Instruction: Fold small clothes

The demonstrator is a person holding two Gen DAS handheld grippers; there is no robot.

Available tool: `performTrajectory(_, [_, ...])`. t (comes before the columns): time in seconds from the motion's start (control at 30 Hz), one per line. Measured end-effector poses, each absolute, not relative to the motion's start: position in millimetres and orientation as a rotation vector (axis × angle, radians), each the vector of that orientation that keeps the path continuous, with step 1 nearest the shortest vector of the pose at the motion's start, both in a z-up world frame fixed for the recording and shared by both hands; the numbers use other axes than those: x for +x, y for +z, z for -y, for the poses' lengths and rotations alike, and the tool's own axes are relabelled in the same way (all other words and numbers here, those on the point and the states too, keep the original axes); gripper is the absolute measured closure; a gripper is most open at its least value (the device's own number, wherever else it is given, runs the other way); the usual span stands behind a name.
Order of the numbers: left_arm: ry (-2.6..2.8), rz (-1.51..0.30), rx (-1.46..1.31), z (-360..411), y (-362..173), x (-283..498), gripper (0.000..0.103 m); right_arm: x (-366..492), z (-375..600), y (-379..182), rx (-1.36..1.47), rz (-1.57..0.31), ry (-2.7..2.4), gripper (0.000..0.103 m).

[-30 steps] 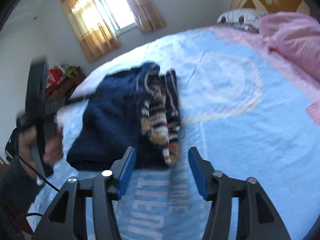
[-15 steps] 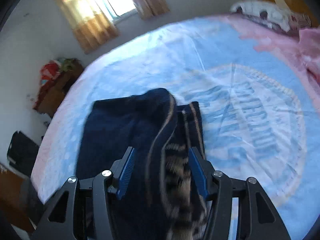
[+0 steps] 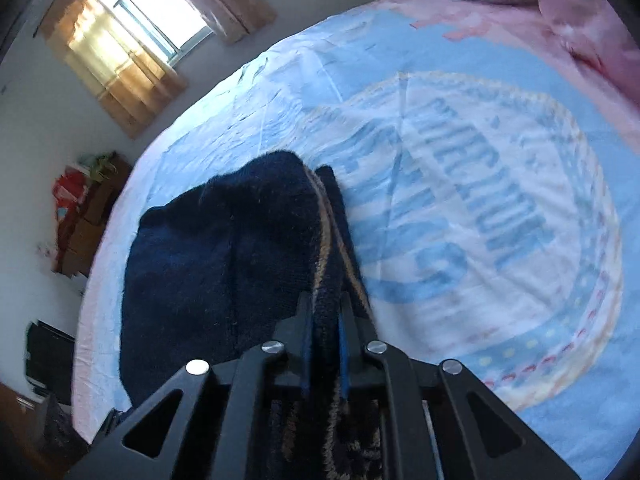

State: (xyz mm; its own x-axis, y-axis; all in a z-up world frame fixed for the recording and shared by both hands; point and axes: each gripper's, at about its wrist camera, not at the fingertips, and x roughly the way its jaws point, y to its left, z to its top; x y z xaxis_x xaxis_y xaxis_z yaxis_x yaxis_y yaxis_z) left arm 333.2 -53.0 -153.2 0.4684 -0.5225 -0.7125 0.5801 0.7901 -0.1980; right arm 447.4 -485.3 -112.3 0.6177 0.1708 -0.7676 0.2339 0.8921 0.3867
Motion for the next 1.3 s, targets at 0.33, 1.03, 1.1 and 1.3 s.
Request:
performTrajectory(0.33, [-0.647, -0.752, -0.045, 35.6, -141.2, 331.4, 0.002, 392.4, 423.7, -71.0, 0.313, -0.781, 0.248, 0.05])
performTrajectory(1.03, [-0.469, -0.774, 0.257, 94.4, -141.6, 388.7, 0.0, 432.7, 445.1, -111.1, 0.198, -0.922, 0.07, 0.059])
performTrajectory(1.1, [-0.475, -0.769, 0.255, 91.8, -142.3, 387.3, 0.0, 429.6, 449.8, -112.6, 0.207, -0.92, 0.072, 0.057])
performTrajectory(1.3, [-0.463, -0.788, 0.251, 84.2, -134.4, 379.5, 0.0, 430.0, 454.4, -105.7, 0.211, -0.939, 0.068, 0.052])
